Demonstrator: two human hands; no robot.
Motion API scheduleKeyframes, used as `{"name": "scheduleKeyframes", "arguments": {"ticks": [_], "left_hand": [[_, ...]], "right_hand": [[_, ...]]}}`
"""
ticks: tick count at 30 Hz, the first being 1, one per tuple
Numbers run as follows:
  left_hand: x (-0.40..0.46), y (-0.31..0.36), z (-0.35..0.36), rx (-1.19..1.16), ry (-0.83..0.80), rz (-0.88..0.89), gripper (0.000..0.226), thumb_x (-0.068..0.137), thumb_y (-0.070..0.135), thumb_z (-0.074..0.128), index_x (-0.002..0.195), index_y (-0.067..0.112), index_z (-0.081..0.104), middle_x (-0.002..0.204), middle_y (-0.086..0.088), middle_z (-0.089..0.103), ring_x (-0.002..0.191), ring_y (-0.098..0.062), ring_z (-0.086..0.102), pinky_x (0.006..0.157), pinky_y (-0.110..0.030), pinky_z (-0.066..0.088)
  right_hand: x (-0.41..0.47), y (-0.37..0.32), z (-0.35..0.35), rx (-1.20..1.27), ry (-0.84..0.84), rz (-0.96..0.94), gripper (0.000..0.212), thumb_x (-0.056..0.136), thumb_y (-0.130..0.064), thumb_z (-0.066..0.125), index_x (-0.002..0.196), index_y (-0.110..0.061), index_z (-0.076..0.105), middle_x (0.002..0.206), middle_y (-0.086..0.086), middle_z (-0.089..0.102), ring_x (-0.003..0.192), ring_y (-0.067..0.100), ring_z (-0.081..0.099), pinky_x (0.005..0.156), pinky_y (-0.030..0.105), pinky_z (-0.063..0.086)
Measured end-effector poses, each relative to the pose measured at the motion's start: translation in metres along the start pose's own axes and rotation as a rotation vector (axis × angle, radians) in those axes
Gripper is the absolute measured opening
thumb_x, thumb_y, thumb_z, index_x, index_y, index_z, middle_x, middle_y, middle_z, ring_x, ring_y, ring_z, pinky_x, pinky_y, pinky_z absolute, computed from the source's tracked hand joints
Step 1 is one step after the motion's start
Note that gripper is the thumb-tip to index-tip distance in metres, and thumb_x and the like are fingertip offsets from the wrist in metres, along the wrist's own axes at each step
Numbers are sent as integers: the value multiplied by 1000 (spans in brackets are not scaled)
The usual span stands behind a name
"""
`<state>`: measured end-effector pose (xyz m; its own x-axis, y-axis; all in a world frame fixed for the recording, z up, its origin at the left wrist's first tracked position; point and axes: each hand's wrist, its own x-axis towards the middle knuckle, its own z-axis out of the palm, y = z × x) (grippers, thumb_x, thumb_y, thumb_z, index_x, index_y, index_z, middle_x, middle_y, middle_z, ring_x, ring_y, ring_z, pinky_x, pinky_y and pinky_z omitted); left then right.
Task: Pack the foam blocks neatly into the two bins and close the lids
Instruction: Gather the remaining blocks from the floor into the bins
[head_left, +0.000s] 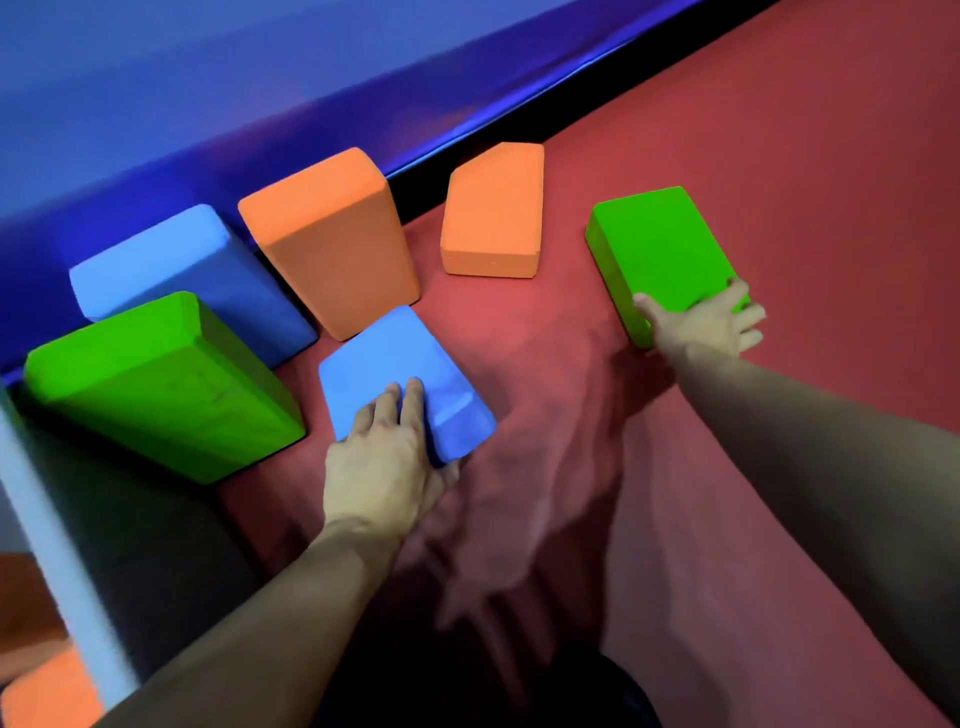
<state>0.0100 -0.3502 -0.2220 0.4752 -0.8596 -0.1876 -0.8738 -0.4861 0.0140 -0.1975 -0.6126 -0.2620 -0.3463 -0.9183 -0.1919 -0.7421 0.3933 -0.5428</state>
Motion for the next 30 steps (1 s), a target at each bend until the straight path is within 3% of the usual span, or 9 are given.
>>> {"name": "scheduleKeyframes", "arguments": {"ticks": [7, 9, 11, 13, 16, 21, 24, 27, 30], "left_hand": [[16, 6, -2, 97, 35, 10, 103, 77, 79, 56, 158, 20, 29, 147, 1, 48, 128, -22, 55, 75, -36, 53], [16, 8, 2, 122, 25, 24, 103, 77, 78, 57, 157, 18, 33, 144, 0, 51, 124, -23, 59, 71, -35, 54], [16, 11, 5, 126, 17, 32, 102, 78, 77, 58, 157, 18, 33, 145, -1, 51, 124, -23, 59, 72, -35, 54], [17, 13, 6, 117, 13, 45, 101, 81, 76, 56, 158, 17, 28, 148, -1, 47, 128, -23, 56, 74, -36, 54], [17, 17, 4, 120, 43, 63, 100, 84, 75, 53, 160, 17, 22, 151, -1, 42, 131, -22, 53, 77, -36, 53], [14, 11, -1, 134, 61, 89, 101, 85, 76, 51, 161, 18, 20, 155, 1, 40, 124, -21, 61, 76, -34, 52], [5, 1, -22, 10, 48, -39, 102, 80, 78, 54, 160, 23, 22, 158, 5, 40, 121, -26, 63, 82, -35, 51], [-16, -9, -57, -192, 27, -174, 90, 72, 80, 61, 147, 34, 42, 130, 1, 67, 110, -32, 67, 82, -37, 49], [-49, -19, -100, -363, 55, -185, 68, 68, 79, 65, 114, 31, 59, 95, -4, 73, 95, -36, 67, 69, -36, 46]], "right_hand": [[49, 31, 5, 192, -145, 293, 143, 56, -62, 89, 159, -30, -5, 158, 20, 29, 142, 42, 36, 116, 57, 29], [68, 47, 16, 252, -190, 331, 159, 32, -75, 89, 156, -40, -5, 158, 19, 31, 140, 41, 40, 112, 60, 34], [94, 70, 36, 305, -200, 318, 166, 7, -83, 83, 151, -47, 7, 152, 15, 40, 134, 36, 48, 109, 57, 40], [74, 58, 25, 371, -186, 288, 149, 19, -73, 91, 146, -38, 20, 144, 14, 47, 127, 32, 53, 108, 50, 43], [53, 41, 19, 492, -146, 129, 115, 58, -29, 97, 139, -13, 18, 141, 16, 48, 119, 23, 53, 109, 36, 42], [35, 37, 27, 496, -132, 13, 126, 57, -23, 97, 149, -28, 11, 139, 14, 34, 112, 22, 46, 108, 33, 38], [17, 32, 19, 482, -129, -22, 136, 57, -25, 97, 155, -36, 4, 139, 16, 30, 109, 24, 45, 107, 35, 39], [-13, 16, -3, 510, -120, -17, 129, 59, -26, 96, 154, -33, 10, 139, 21, 35, 105, 26, 47, 108, 40, 41], [-59, -3, -34, 552, -113, -80, 130, 55, -28, 96, 153, -25, 11, 137, 20, 46, 123, 32, 50, 112, 42, 38]]}}
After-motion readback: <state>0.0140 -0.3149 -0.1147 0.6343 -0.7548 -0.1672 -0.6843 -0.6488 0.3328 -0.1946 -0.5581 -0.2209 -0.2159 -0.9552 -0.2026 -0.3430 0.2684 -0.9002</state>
